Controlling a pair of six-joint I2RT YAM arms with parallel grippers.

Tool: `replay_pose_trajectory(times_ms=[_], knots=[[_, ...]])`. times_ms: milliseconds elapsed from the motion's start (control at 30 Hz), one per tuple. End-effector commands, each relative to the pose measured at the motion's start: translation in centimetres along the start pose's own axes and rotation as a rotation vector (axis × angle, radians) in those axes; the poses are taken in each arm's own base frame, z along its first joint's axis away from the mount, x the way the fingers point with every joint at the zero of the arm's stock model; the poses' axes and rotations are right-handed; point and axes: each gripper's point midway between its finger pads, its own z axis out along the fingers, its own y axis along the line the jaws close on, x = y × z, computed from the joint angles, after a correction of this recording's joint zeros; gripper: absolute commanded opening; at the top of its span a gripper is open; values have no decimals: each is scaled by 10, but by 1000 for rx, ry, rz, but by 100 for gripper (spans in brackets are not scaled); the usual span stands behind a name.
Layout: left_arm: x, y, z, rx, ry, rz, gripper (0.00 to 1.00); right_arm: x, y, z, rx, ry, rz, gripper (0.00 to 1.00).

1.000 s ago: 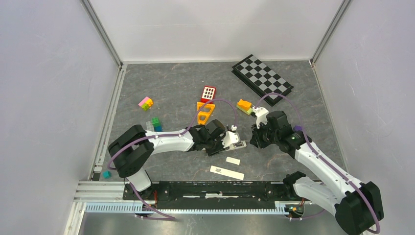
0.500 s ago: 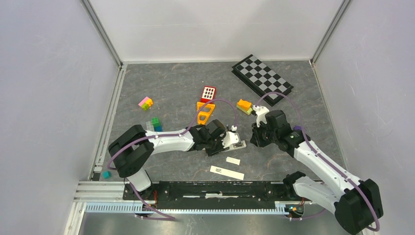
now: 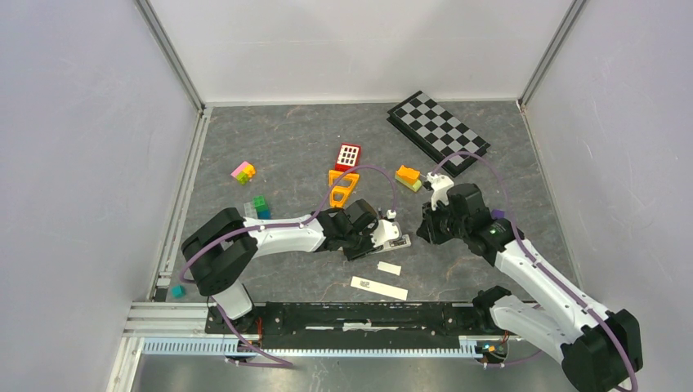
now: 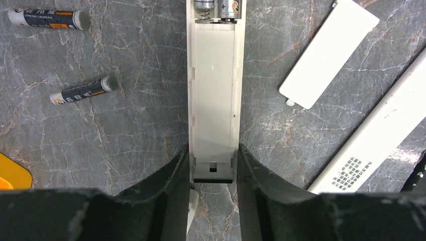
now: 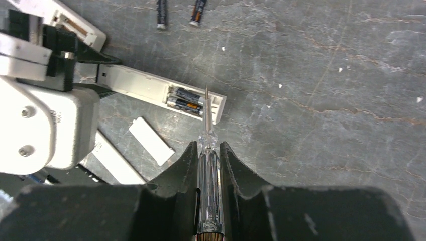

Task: Unload the batteries from the remote control

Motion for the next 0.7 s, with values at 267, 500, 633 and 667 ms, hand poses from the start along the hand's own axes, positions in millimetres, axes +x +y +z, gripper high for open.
replay_pose_trajectory(times_ms=[267,500,633,667], knots=[[-6,-2,-3,9,-16,36,5,9,23,-6,-120,-5,55,0],[-2,-1,-3,1,-1,37,4,23,19,1,-106,39,59,0],[-5,-2,-4,11,-13,36,5,24,14,1,-82,33,51,0],[-5,-3,-3,13,-12,36,4,24,12,2,-70,34,51,0]])
